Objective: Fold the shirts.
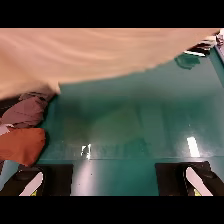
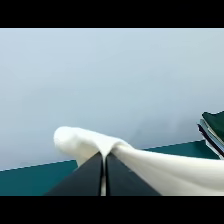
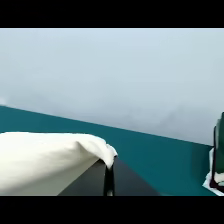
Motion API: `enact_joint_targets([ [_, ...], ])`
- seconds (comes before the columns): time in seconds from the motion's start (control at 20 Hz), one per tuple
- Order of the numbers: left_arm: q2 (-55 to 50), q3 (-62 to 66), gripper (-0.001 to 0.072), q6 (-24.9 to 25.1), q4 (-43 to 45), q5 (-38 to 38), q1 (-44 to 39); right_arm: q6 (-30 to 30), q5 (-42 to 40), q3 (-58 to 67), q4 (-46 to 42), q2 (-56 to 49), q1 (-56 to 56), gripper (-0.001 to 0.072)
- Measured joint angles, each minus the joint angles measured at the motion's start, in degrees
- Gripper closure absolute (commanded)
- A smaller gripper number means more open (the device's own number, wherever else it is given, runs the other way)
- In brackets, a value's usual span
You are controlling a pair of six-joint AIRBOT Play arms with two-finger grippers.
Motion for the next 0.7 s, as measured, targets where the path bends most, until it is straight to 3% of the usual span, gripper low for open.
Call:
enact_joint_targets([
  [0.2,-0.9,-7.2,0.0687,-0.2,-3.4,-1.9,0.0,1.4,5.7,3.5,0.0,-4.1,-2.8,0.0698],
  [0.4,-7.3,-22.2,0.0687,0.9,-9.6,-5.1,0.0,2.1,9.2,-1.1,-0.9,-13.3,2.1,0.0698],
  [0.7,-23.0,-39.2,0.0685,6.5,-12.0,0.7,0.0,4.9,6.6,-9.9,-8.0,-29.8,9.1,0.0677],
])
